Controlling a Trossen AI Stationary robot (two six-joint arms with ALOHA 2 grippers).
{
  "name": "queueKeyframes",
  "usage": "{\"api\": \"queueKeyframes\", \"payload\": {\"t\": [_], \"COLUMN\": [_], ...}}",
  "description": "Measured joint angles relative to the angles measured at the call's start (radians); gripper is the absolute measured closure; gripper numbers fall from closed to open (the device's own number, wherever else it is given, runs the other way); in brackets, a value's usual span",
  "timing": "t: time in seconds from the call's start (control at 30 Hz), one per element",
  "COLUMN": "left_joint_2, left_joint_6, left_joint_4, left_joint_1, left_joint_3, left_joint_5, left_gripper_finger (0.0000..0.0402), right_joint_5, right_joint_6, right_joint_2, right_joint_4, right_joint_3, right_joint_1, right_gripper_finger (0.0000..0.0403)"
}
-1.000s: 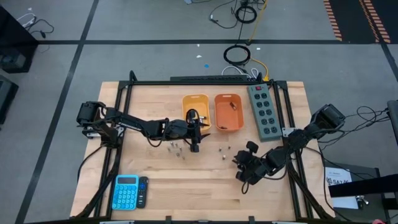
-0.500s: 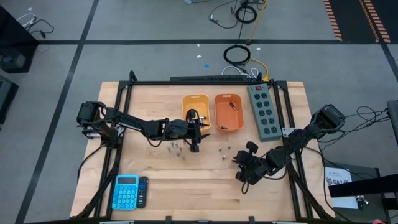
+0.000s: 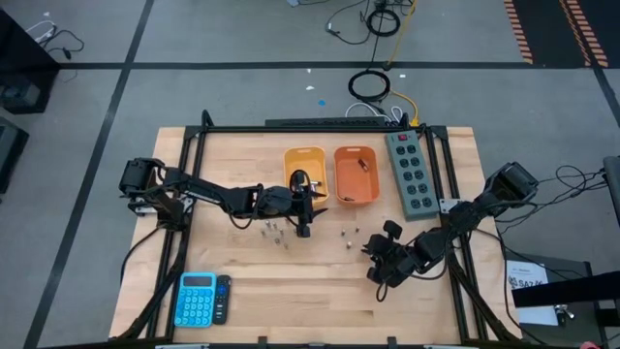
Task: Sort batteries
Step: Put the copper battery into the orange bin
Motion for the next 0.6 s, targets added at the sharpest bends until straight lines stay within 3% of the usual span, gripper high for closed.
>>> {"api": "queueKeyframes", "payload": {"t": [0.2,0.3,0.6], "left_joint_2": [0.0,0.0,0.0], "left_joint_6": [0.0,-0.002,-0.005], "left_joint_4": [0.01,0.009,0.013], "left_joint_1": [0.0,0.0,0.0], "left_joint_3": [0.0,0.0,0.0], "left_joint_5": [0.0,0.0,0.001], "left_gripper_finger": [0.021,0.021,0.021], "right_joint_5": [-0.013,0.003,0.14], "right_joint_6": [-0.012,-0.013,-0.104], "right_joint_2": [-0.041,-0.075,-0.197], "right_joint_4": [-0.049,-0.156,-0.457], "right_joint_3": [0.001,0.029,0.145], "right_joint_1": [0.0,-0.001,-0.044], "right_gripper_finger": [0.0397,0.0397,0.0396]}}
